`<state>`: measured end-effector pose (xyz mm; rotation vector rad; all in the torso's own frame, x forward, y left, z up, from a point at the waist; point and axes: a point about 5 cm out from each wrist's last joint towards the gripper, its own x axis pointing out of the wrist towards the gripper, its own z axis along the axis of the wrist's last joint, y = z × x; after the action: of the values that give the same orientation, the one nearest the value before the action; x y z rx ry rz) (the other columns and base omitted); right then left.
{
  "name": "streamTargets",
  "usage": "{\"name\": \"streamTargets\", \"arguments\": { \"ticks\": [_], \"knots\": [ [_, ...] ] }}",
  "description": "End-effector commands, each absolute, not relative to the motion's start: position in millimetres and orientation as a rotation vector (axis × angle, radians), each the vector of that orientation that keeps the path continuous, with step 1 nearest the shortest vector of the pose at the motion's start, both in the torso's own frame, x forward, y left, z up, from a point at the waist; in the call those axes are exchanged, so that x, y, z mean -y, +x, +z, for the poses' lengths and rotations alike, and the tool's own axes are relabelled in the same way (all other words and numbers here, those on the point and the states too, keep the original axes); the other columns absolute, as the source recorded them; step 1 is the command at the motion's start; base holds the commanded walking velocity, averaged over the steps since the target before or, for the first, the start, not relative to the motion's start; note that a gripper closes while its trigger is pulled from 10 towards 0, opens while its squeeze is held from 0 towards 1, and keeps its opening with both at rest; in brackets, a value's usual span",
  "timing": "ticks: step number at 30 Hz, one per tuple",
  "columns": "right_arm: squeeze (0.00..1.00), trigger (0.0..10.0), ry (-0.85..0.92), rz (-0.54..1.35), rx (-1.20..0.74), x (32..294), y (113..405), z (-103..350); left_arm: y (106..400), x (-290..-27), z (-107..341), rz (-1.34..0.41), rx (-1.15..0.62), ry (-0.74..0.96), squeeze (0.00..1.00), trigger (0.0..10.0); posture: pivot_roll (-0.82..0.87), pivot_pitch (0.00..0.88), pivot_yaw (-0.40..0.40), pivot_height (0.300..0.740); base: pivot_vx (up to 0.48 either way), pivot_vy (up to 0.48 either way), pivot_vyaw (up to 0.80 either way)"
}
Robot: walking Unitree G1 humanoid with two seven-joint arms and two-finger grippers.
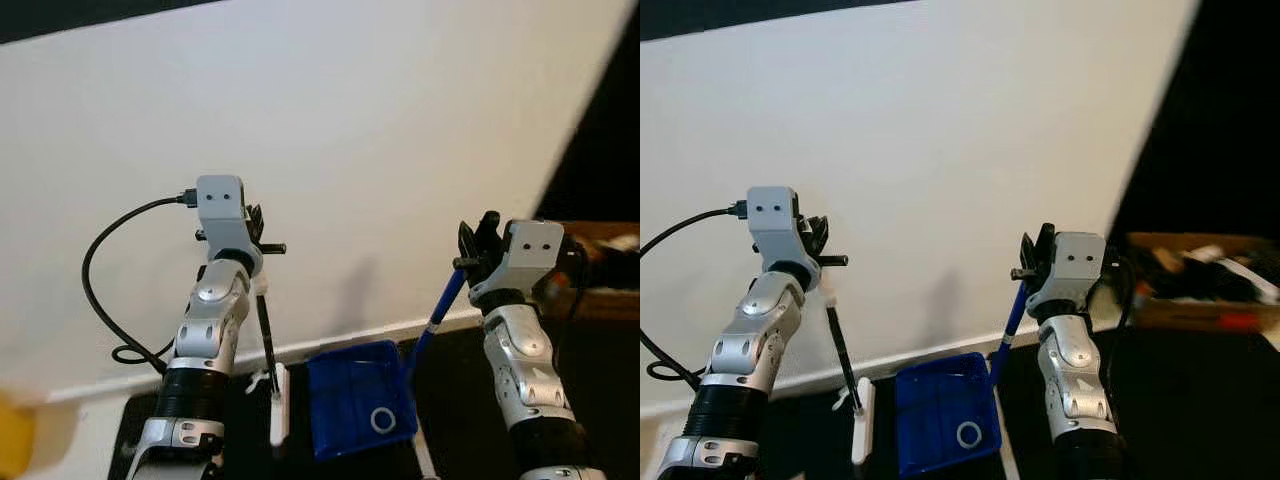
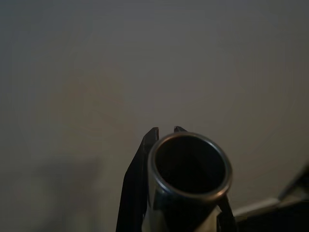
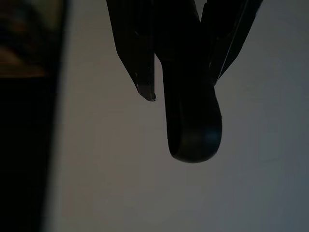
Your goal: Sweep floor
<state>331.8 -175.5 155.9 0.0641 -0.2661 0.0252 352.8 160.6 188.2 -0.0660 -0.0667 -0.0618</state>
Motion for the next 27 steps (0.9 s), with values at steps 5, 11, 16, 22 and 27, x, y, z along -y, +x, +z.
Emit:
{"name": "streamTargets", "arguments": {
  "ticks": [5, 11, 16, 22, 27],
  "knots": [
    [0.0, 10.0, 0.068, 0.03, 0.31, 173.1, 332.1, 164.3, 352.9, -161.9, 197.6, -0.059, 0.103, -0.059, 0.0, 10.0, -0.07, 0.092, 0.112, 0.74, 0.0, 0.0, -0.79],
    [0.0, 10.0, 0.067, 0.029, 0.311, 173.5, 332.0, 164.4, 352.8, -162.0, 197.4, -0.059, 0.102, -0.058, 0.0, 10.0, -0.07, 0.092, 0.112, 0.74, 0.0, 0.0, -0.79],
    [0.0, 10.0, 0.067, 0.028, 0.311, 173.9, 331.8, 164.4, 352.7, -162.4, 197.1, -0.058, 0.101, -0.058, 0.0, 10.0, -0.07, 0.092, 0.113, 0.74, 0.0, 0.0, -0.79],
    [0.0, 10.0, 0.066, 0.027, 0.311, 174.2, 331.6, 164.4, 352.9, -162.3, 197.1, -0.06, 0.101, -0.059, 0.0, 10.0, -0.07, 0.093, 0.113, 0.74, 0.0, 0.0, -0.79],
    [0.0, 10.0, 0.065, 0.026, 0.31, 174.3, 331.6, 164.2, 353.1, -162.5, 196.8, -0.059, 0.1, -0.06, 0.0, 10.0, -0.07, 0.093, 0.113, 0.74, 0.0, 0.0, -0.79]
  ]
}}
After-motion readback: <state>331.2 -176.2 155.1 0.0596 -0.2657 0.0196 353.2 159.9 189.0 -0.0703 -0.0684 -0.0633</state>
